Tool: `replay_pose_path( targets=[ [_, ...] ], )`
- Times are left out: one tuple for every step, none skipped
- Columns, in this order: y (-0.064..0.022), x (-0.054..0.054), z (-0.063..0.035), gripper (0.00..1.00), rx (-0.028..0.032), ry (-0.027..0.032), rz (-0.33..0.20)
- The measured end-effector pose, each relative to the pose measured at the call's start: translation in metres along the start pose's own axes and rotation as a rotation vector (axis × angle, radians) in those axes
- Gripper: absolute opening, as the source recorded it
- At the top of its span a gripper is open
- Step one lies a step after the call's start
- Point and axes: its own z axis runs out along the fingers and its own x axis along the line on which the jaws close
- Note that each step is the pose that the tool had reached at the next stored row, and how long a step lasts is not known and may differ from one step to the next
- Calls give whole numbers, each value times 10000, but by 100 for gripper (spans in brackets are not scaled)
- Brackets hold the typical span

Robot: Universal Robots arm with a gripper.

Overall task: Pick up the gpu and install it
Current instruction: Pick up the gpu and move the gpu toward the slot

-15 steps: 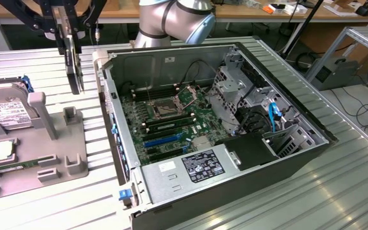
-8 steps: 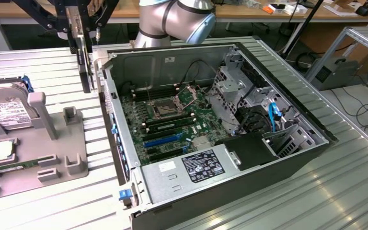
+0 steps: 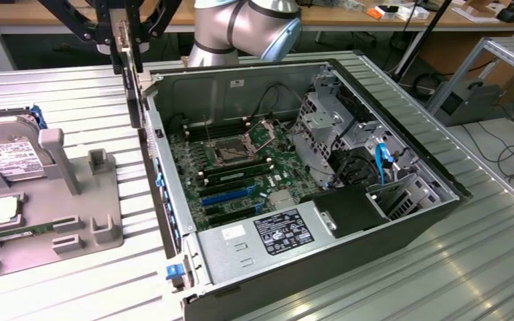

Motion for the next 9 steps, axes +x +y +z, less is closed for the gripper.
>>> replay_pose_path(
  targets=[
    [0,-19,0,27,2,0,0],
    [1,-39,1,27,3,0,0],
    [1,-67,2,27,6,1,0],
    [2,-89,2,27,7,0,0],
    [2,-112,3,27,9,0,0],
    [2,-139,4,27,11,0,-1],
    [3,-170,5,27,14,0,-1],
    [4,-191,5,27,16,0,0],
    [4,-217,6,27,19,0,0]
  ],
)
